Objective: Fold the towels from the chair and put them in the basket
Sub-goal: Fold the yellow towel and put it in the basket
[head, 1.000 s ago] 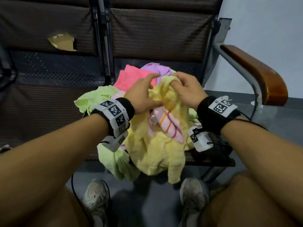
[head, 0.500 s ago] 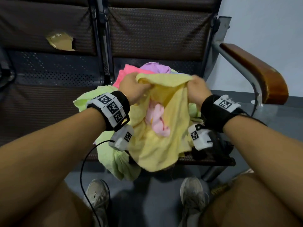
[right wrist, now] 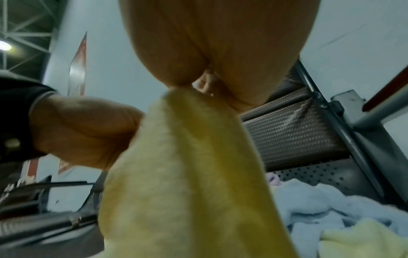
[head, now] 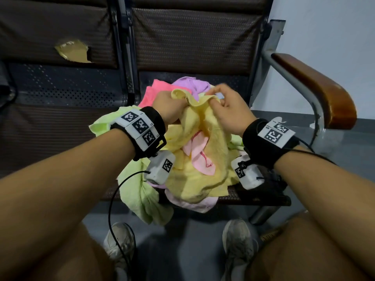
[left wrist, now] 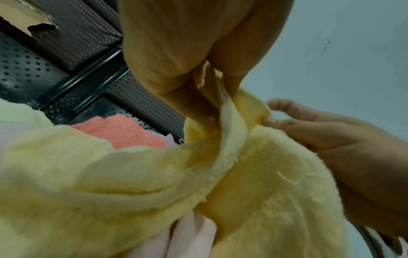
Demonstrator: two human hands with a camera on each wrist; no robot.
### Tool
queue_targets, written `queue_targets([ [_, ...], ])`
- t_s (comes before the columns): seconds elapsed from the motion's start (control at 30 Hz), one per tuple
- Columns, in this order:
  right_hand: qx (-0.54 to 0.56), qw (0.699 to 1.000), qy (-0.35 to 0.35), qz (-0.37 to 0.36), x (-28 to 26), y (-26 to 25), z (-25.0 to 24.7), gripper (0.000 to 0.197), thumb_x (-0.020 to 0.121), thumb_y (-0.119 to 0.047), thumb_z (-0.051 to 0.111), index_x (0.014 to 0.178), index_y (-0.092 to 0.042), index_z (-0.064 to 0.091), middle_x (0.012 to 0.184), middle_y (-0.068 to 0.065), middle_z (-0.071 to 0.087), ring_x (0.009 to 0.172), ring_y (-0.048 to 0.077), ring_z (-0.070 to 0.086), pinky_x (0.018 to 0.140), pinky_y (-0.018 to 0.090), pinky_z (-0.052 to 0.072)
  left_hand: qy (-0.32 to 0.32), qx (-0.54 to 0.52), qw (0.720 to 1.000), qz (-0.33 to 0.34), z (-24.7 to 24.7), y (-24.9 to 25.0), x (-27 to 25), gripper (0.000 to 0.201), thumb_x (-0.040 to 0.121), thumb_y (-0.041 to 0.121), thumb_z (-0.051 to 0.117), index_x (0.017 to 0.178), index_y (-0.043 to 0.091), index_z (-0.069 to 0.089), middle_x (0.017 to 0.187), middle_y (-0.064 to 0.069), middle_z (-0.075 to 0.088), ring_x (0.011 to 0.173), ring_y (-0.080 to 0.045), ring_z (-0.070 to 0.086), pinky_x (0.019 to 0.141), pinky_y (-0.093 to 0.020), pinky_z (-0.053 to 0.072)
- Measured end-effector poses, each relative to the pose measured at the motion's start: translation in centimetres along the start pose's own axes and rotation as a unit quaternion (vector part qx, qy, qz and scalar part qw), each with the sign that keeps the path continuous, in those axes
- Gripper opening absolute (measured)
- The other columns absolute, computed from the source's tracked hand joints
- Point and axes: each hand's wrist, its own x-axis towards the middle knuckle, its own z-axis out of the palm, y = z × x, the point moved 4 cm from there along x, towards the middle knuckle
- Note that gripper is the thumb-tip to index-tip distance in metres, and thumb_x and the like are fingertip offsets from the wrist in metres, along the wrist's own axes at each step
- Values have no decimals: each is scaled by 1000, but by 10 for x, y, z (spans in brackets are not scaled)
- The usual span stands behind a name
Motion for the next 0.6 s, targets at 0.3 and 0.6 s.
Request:
queue_targets([
  [0.3,-221,951,-215,19,-21,4,26,26,92,-16,50,92,-20,75,70,-5,62,68,10,57,65,26,44,15,-176,983,-58,-3,16,-9,22,93,11,51,73,12,59,47,4,57,44,-11,56,48,-24,51],
  [0.6,-166,979,-98,66,-9,-5,36,30,96,-34,53,76,-12,60,83,8,63,84,28,60,67,31,42,-21,-144,989,-15,5,23,-18,14,91,9,60,102,4,66,89,-13,66,77,-22,66,70,-32,58],
])
